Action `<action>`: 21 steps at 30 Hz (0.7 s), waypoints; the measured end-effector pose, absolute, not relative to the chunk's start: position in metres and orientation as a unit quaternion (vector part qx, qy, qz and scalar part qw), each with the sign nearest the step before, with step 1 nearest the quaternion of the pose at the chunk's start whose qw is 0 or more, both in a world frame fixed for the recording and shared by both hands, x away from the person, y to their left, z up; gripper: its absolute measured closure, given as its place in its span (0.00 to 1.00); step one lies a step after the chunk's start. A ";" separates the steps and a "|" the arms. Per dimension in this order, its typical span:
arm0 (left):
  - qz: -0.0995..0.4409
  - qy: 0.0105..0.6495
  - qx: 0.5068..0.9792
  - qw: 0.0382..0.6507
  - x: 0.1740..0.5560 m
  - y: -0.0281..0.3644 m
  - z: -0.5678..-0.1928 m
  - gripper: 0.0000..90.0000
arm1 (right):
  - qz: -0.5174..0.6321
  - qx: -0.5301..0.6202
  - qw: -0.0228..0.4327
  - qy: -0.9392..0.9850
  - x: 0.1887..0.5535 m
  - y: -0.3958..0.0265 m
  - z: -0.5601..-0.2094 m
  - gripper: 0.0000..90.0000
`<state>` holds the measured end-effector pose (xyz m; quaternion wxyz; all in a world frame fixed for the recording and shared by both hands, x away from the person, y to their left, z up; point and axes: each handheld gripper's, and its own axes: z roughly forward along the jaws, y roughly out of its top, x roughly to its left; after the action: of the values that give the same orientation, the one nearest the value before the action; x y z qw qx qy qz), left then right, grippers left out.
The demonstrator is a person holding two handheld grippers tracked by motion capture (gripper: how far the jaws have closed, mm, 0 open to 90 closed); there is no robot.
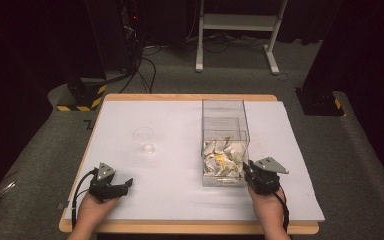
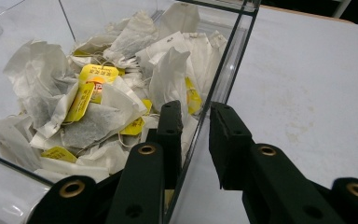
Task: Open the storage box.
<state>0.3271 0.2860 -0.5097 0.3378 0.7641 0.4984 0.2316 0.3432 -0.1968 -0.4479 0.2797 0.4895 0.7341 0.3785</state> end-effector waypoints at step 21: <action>0.238 0.490 0.767 0.339 0.326 0.285 -0.509 0.27 | 0.401 0.487 0.289 0.720 0.330 -0.204 -0.442 0.63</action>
<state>0.3256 0.2851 -0.5092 0.3386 0.7672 0.4900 0.2381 0.3302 -0.2038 -0.4415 0.2889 0.4866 0.7201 0.4014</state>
